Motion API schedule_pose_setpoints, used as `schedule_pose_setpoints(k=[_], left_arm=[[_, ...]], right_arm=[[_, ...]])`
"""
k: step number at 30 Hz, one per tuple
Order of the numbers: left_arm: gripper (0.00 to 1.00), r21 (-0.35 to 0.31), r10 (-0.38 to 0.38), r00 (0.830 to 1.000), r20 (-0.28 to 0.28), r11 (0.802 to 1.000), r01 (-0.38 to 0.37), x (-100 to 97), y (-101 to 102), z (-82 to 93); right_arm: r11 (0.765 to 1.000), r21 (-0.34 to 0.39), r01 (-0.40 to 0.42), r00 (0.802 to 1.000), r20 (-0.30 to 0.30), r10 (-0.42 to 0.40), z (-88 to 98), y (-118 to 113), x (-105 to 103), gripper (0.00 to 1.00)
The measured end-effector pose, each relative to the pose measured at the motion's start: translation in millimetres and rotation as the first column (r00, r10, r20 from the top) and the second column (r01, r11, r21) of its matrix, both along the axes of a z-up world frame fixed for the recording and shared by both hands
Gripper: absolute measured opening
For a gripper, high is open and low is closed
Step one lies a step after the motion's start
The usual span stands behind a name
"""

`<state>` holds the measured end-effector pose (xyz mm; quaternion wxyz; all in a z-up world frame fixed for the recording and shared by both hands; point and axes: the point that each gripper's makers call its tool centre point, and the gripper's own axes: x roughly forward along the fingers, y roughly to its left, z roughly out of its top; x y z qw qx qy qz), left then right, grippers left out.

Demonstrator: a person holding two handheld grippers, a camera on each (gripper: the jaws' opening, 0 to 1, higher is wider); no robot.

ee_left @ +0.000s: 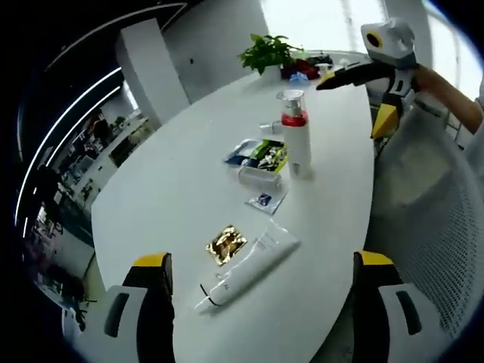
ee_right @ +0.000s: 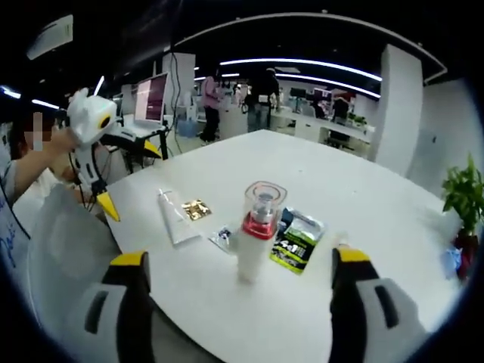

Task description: Arrange the skincare products in the storage area until every visible bottle or jar stands upright without overlapping.

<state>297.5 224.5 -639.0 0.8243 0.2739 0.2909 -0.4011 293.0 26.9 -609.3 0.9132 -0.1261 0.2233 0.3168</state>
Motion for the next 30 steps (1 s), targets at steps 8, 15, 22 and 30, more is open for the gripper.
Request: schedule_pose_setpoints(k=[8, 15, 22, 30], left_arm=[[0.97, 0.051, -0.032, 0.999, 0.007, 0.998, 0.032, 1.9, 5, -11.9], [0.96, 0.064, -0.059, 0.998, -0.005, 0.996, 0.059, 12.6, 5, -19.8], [0.92, 0.068, -0.100, 0.995, -0.029, 0.992, 0.102, 21.0, 2, -26.2], [0.80, 0.137, -0.227, 0.972, -0.063, 0.963, 0.234, 22.6, -4, -43.1]], right_arm=[[1.000, -0.003, 0.003, 1.000, 0.002, -0.003, -0.4, -3, -5, 1.00], [1.000, -0.014, 0.008, 1.000, 0.000, -0.008, 3.9, -9, -5, 1.00], [1.000, -0.018, 0.008, 1.000, 0.002, -0.007, 5.7, -11, 1, 1.00], [1.000, -0.022, 0.012, 1.000, -0.014, -0.012, -0.7, -11, 2, 1.00]])
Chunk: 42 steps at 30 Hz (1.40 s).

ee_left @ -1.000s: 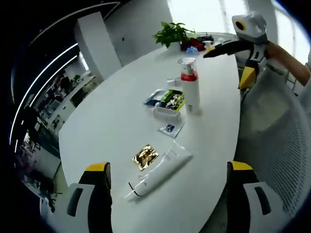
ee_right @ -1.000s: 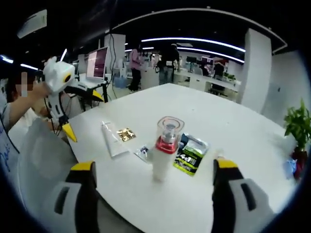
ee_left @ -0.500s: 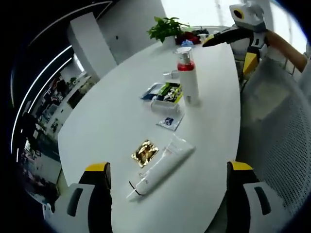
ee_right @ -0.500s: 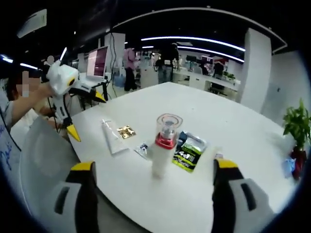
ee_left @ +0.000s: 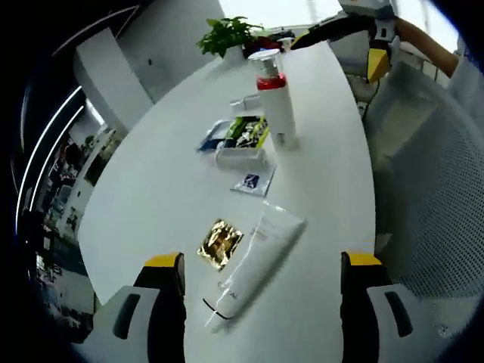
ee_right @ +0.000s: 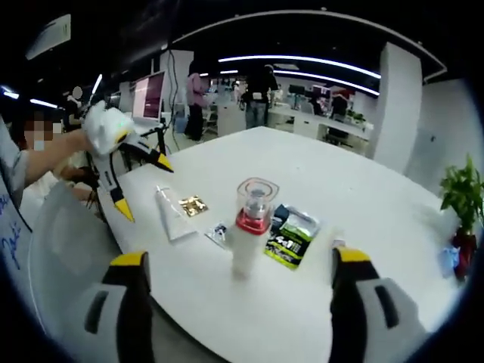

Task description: Arrange the skincare products in the storage area until every visible bottle or jar stands upright without overlapping.

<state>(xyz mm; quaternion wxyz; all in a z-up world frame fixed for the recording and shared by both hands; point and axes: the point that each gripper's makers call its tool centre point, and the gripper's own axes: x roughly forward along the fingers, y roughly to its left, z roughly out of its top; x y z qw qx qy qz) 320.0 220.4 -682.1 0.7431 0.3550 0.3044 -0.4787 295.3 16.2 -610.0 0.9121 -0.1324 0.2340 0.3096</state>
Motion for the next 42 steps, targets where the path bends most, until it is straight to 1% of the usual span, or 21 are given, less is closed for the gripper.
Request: schedule_pose_setpoints(k=[4, 6, 9, 11, 13, 15, 18, 21, 23, 25, 28, 33, 37, 39, 40, 42], left_arm=[[0.76, 0.048, -0.076, 0.997, -0.012, 0.996, 0.077, 2.7, -4, -6.2], [0.72, 0.062, -0.092, 0.996, -0.018, 0.994, 0.093, 4.8, -5, -8.3], [0.65, 0.099, -0.154, 0.987, -0.042, 0.982, 0.158, 5.7, -6, -14.6], [0.57, 0.118, -0.166, 0.984, -0.059, 0.978, 0.172, 6.5, -5, -18.8], [0.55, 0.133, -0.190, 0.979, -0.071, 0.971, 0.198, 7.6, -6, -24.3], [0.54, 0.153, -0.206, 0.974, -0.090, 0.964, 0.218, 8.9, -5, -30.9], [0.52, 0.180, -0.213, 0.972, -0.097, 0.957, 0.227, 13.6, -5, -38.1], [0.49, 0.190, -0.222, 0.968, -0.119, 0.951, 0.242, 14.8, -6, -43.6], [0.49, 0.198, -0.235, 0.964, -0.120, 0.946, 0.256, 16.5, -9, -47.1], [0.49, 0.211, -0.259, 0.959, -0.118, 0.937, 0.279, 17.2, -11, -49.8], [0.46, 0.216, -0.264, 0.955, -0.134, 0.933, 0.288, 17.7, -13, -52.7], [0.42, 0.247, -0.278, 0.948, -0.156, 0.918, 0.310, 18.6, -10, -60.3], [0.36, 0.250, -0.276, 0.944, -0.178, 0.916, 0.315, 17.1, -10, -64.7], [0.35, 0.256, -0.282, 0.941, -0.187, 0.911, 0.324, 17.3, -10, -66.5], [0.34, 0.249, -0.279, 0.942, -0.189, 0.914, 0.321, 17.1, -11, -66.4], [0.33, 0.247, -0.281, 0.940, -0.194, 0.913, 0.323, 17.1, -11, -67.0]], right_arm=[[1.000, -0.007, 0.000, 1.000, -0.007, 0.000, -2.7, -1, -1, 1.00], [1.000, -0.006, 0.003, 1.000, -0.009, -0.003, -3.3, -1, -1, 1.00], [1.000, -0.004, 0.014, 1.000, -0.008, -0.014, -3.3, -3, 1, 1.00], [1.000, -0.004, 0.019, 1.000, -0.012, -0.019, -4.0, -4, 1, 1.00], [1.000, -0.007, 0.022, 1.000, -0.015, -0.022, -4.8, -5, 2, 1.00], [1.000, -0.008, 0.026, 1.000, -0.016, -0.026, -5.0, -6, 2, 1.00], [1.000, -0.008, 0.027, 0.999, -0.022, -0.027, -6.2, -6, 2, 1.00], [1.000, -0.009, 0.025, 0.999, -0.025, -0.025, -6.7, -7, 2, 1.00], [1.000, -0.006, 0.022, 0.999, -0.029, -0.022, -7.3, -7, 2, 1.00], [1.000, -0.007, 0.017, 0.999, -0.032, -0.017, -8.5, -7, 3, 1.00], [1.000, -0.009, 0.013, 0.999, -0.033, -0.013, -9.0, -7, 4, 1.00], [1.000, 0.007, 0.012, 1.000, -0.028, -0.012, -7.7, -5, 8, 1.00], [1.000, 0.016, 0.014, 1.000, -0.024, -0.014, -6.5, -4, 9, 1.00], [1.000, 0.020, 0.015, 1.000, -0.024, -0.015, -6.4, -4, 9, 1.00], [1.000, 0.022, 0.017, 1.000, -0.026, -0.016, -6.7, -4, 9, 1.00], [1.000, 0.026, 0.018, 0.999, -0.029, -0.017, -7.6, -4, 9, 1.00]])
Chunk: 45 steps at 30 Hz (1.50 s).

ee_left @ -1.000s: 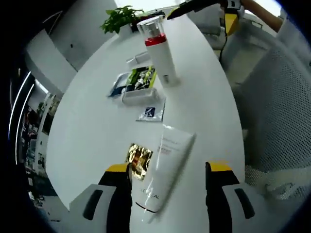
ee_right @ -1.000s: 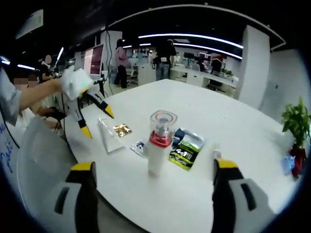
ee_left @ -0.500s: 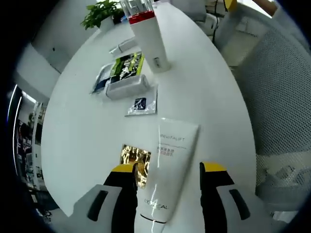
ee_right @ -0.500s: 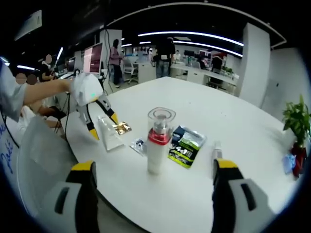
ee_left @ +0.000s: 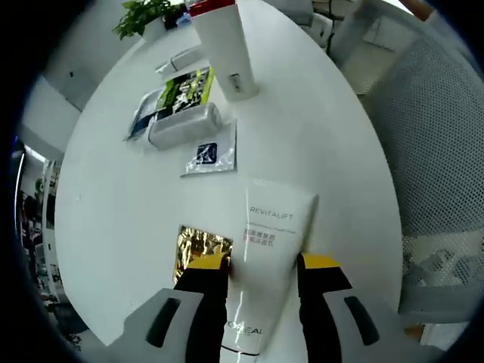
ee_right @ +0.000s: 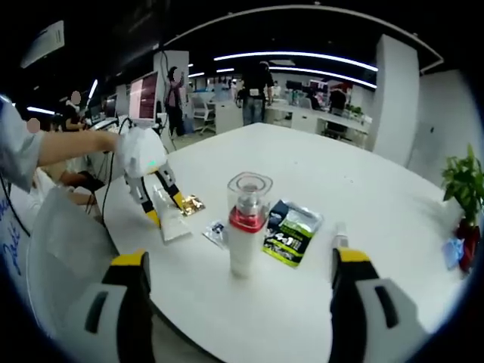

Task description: Arrange the skincare products in the storage area until every visible bottle or jar stands upright without overlapping.

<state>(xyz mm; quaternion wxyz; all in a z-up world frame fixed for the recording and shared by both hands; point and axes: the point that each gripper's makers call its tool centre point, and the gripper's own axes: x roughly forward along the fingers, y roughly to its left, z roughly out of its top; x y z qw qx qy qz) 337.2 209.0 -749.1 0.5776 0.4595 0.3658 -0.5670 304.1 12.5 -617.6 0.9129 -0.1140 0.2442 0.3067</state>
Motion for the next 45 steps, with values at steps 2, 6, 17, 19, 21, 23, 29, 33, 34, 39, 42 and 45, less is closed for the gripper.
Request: schedule_pose_setpoints(k=[2, 6, 17, 19, 21, 23, 29, 33, 34, 39, 42, 45], left_arm=[[0.33, -0.003, -0.009, 1.000, -0.008, 1.000, 0.009, -0.3, 0, -0.2], [0.33, -0.008, -0.007, 1.000, -0.021, 1.000, 0.007, -0.3, 0, -0.6], [0.31, -0.068, 0.080, 0.995, -0.059, 0.994, -0.084, -7.4, -6, 4.8], [0.31, -0.082, 0.088, 0.995, -0.050, 0.992, -0.092, -6.9, -6, 6.9], [0.31, -0.089, 0.102, 0.994, -0.040, 0.990, -0.105, -6.4, -5, 8.7], [0.31, -0.115, 0.126, 0.992, -0.031, 0.985, -0.128, -5.9, -7, 13.7], [0.31, -0.240, 0.223, 0.975, -0.019, 0.945, -0.221, -3.1, -18, 31.5], [0.31, -0.292, 0.286, 0.958, -0.009, 0.916, -0.276, 1.8, -20, 39.5], [0.31, -0.297, 0.288, 0.958, -0.005, 0.914, -0.276, 1.6, -20, 40.8], [0.30, -0.372, 0.335, 0.942, -0.019, 0.872, -0.318, 2.1, -25, 51.7], [0.30, -0.413, 0.356, 0.934, -0.037, 0.845, -0.338, 1.1, -28, 58.6], [0.30, -0.441, 0.364, 0.931, -0.042, 0.829, -0.344, -0.5, -32, 64.1]], right_arm=[[1.000, 0.005, 0.002, 1.000, -0.002, -0.002, -0.7, 0, 0, 1.00], [1.000, 0.005, 0.004, 1.000, -0.009, -0.004, -3.0, 0, -1, 1.00], [1.000, 0.014, 0.003, 1.000, -0.018, -0.002, -5.4, 4, -3, 1.00], [1.000, 0.015, 0.001, 1.000, -0.021, 0.000, -6.5, 5, -4, 1.00], [1.000, 0.020, -0.001, 1.000, -0.024, 0.001, -6.8, 6, -5, 1.00], [1.000, 0.029, -0.002, 1.000, -0.026, 0.003, -7.1, 8, -6, 1.00], [0.999, 0.049, 0.005, 0.999, -0.033, -0.004, -8.2, 9, -7, 1.00], [0.999, 0.050, 0.004, 1.000, -0.031, -0.002, -7.7, 11, -7, 1.00], [0.999, 0.049, 0.003, 1.000, -0.028, -0.001, -7.2, 12, -8, 1.00], [0.998, 0.057, 0.001, 1.000, -0.019, 0.000, -5.6, 15, -7, 1.00], [0.998, 0.065, 0.002, 1.000, -0.022, -0.001, -5.3, 16, -8, 0.97], [0.997, 0.079, -0.003, 1.000, -0.027, 0.005, -5.0, 19, -9, 0.95]])
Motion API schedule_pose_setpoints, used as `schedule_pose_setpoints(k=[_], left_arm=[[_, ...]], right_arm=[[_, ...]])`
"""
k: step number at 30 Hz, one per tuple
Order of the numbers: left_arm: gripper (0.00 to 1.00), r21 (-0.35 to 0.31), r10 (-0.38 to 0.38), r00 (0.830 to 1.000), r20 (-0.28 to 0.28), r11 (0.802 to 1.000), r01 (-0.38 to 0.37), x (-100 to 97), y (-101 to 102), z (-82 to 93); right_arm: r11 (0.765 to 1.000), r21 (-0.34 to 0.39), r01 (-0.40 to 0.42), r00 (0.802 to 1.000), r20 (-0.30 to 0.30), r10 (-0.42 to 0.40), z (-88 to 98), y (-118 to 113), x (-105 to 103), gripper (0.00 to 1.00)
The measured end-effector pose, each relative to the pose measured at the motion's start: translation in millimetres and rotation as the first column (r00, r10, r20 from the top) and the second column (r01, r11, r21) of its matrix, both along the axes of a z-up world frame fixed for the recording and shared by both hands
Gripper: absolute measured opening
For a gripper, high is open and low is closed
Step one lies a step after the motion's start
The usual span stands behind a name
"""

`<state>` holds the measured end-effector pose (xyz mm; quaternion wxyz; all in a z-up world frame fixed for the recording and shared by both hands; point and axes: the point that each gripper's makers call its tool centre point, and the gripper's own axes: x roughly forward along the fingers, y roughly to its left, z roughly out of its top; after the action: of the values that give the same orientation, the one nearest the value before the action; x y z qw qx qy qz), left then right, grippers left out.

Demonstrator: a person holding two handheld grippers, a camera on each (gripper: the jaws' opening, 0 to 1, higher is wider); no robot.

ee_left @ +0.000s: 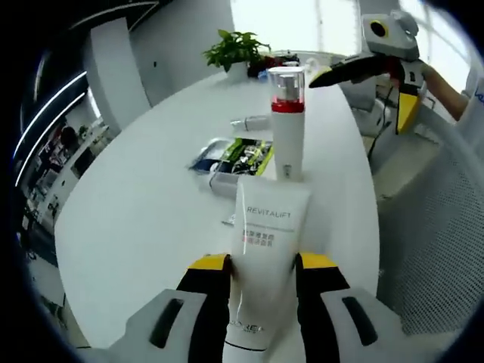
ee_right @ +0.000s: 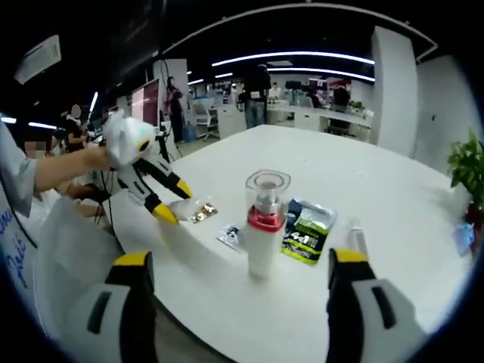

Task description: Arrange the skincare products in the storage area until every visible bottle or jar stands upright without overlapping.

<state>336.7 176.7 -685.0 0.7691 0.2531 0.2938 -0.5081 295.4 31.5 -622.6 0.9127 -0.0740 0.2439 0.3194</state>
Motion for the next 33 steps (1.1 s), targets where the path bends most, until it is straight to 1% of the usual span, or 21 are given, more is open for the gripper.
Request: schedule_pose_setpoints(k=[3, 5, 7, 13, 16, 19, 20, 21, 24, 26, 29, 33], left_arm=[[0.30, -0.036, 0.008, 1.000, 0.005, 0.999, -0.008, -1.3, -5, 6.2], [0.30, -0.073, 0.022, 1.000, 0.002, 0.997, -0.022, -2.0, -9, 11.4], [0.30, -0.087, 0.027, 1.000, 0.002, 0.996, -0.027, -2.5, -11, 12.7], [0.30, -0.130, 0.042, 0.999, 0.006, 0.991, -0.041, -4.7, -16, 17.3], [0.30, -0.138, 0.050, 0.999, 0.011, 0.989, -0.048, -4.6, -17, 18.8], [0.30, -0.157, 0.053, 0.999, 0.006, 0.986, -0.051, -6.2, -19, 21.5], [0.30, -0.176, 0.058, 0.998, 0.003, 0.983, -0.056, -6.9, -20, 24.1], [0.30, -0.185, 0.058, 0.998, 0.002, 0.981, -0.057, -7.4, -21, 25.5], [0.30, -0.191, 0.063, 0.998, 0.014, 0.980, -0.060, -8.3, -24, 28.7], [0.30, -0.198, 0.063, 0.998, 0.020, 0.978, -0.058, -9.2, -26, 31.1], [0.30, -0.224, 0.066, 0.998, 0.021, 0.973, -0.059, -10.8, -31, 36.8], [0.30, -0.235, 0.065, 0.998, 0.026, 0.970, -0.057, -12.8, -35, 40.3]], right_arm=[[1.000, 0.006, -0.005, 1.000, -0.008, 0.005, -0.6, 2, -1, 0.93], [1.000, 0.013, -0.003, 1.000, -0.012, 0.003, -0.4, 3, -2, 0.90], [1.000, 0.029, -0.001, 1.000, -0.018, 0.002, 0.3, 5, -2, 0.88], [0.998, 0.060, 0.000, 1.000, -0.030, 0.002, 1.2, 6, -2, 0.75], [0.997, 0.078, -0.007, 0.999, -0.031, 0.010, 2.2, 9, -3, 0.68], [0.996, 0.088, -0.027, 0.999, -0.028, 0.029, 2.5, 15, -4, 0.62], [0.995, 0.090, -0.031, 0.999, -0.030, 0.033, 2.5, 17, -5, 0.59], [0.994, 0.098, -0.050, 0.998, -0.044, 0.054, 1.6, 21, -7, 0.56], [0.991, 0.110, -0.072, 0.996, -0.048, 0.078, 1.4, 29, -9, 0.50], [0.991, 0.108, -0.079, 0.995, -0.047, 0.085, 0.2, 33, -8, 0.43], [0.986, 0.134, -0.102, 0.993, -0.049, 0.109, 2.7, 42, -10, 0.33], [0.982, 0.149, -0.118, 0.991, -0.052, 0.127, 7.4, 52, -9, 0.30]])
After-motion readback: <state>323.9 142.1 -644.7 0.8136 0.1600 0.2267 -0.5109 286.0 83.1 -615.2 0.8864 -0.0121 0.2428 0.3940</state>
